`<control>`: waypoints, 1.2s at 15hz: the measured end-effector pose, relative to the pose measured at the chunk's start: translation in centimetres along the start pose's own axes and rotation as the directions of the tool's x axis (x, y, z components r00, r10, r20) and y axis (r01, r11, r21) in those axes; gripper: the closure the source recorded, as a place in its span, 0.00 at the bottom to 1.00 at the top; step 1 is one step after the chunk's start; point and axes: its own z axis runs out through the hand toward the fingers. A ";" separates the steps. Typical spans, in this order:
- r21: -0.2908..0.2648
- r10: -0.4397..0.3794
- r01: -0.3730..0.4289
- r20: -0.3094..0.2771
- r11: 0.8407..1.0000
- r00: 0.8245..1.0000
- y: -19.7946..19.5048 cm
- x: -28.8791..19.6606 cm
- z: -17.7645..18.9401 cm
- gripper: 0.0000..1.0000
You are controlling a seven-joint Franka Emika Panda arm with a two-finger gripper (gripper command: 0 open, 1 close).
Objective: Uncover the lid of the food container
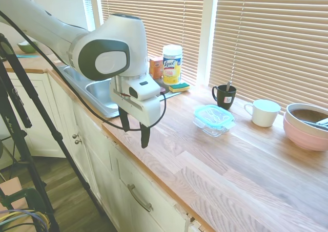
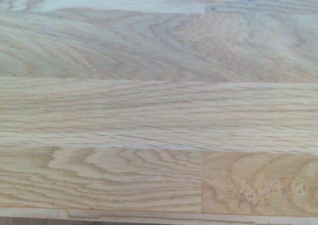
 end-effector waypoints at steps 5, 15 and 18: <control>0.011 0.033 -0.033 -0.071 0.999 0.997 -1.3 0.6 -1.5 0.00; 0.022 0.094 -0.092 -0.354 0.995 0.931 -16.6 6.5 -4.9 0.00; -0.019 0.081 -0.101 -0.458 0.995 0.885 -20.7 6.6 -4.5 0.00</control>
